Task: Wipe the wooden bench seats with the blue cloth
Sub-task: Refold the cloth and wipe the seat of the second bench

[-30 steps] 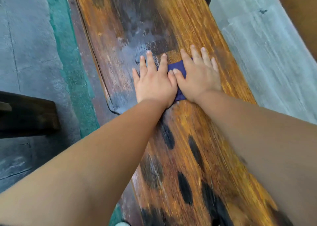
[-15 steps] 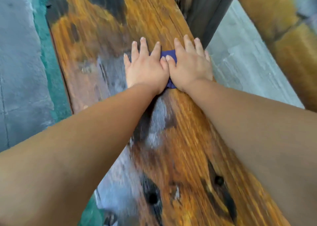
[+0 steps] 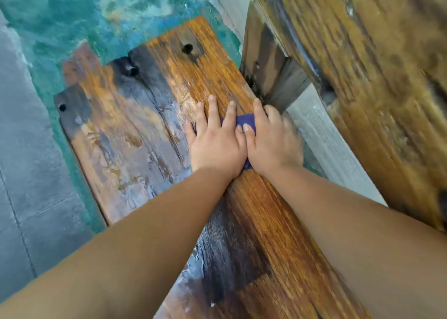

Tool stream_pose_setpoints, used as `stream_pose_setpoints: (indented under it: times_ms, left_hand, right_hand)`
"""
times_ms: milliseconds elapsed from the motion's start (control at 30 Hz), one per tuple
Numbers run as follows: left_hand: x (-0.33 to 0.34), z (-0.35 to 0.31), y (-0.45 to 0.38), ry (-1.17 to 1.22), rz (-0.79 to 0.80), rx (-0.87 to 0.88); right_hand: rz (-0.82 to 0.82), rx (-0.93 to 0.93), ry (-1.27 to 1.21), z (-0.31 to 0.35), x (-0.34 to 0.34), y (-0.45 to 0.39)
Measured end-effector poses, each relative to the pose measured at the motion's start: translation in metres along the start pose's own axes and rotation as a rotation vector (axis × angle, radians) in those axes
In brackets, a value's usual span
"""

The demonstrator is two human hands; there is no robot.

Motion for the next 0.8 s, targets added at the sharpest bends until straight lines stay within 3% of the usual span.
stream_pose_setpoints:
  times_ms: [333, 567, 800]
  left_hand:
    - [0.002, 0.002, -0.003, 0.012, -0.042, -0.001]
    - [0.003, 0.001, 0.006, 0.046, -0.082, -0.003]
    - [0.017, 0.028, 0.145, 0.060, -0.071, -0.087]
  right_hand:
    - [0.007, 0.015, -0.066, 0.000, 0.000, 0.000]
    - [-0.134, -0.002, -0.075, -0.005, 0.003, 0.007]
    - [-0.074, -0.106, 0.011, 0.009, 0.017, 0.137]
Point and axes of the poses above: each hand's wrist, its own y-axis away from the middle knuckle, its own x-axis out of the palm, z = x × y, the point moved 7 cm from there along -y, towards the middle knuckle, and after that the axes turned 2 degrees about -x, right-handed, at the moved point
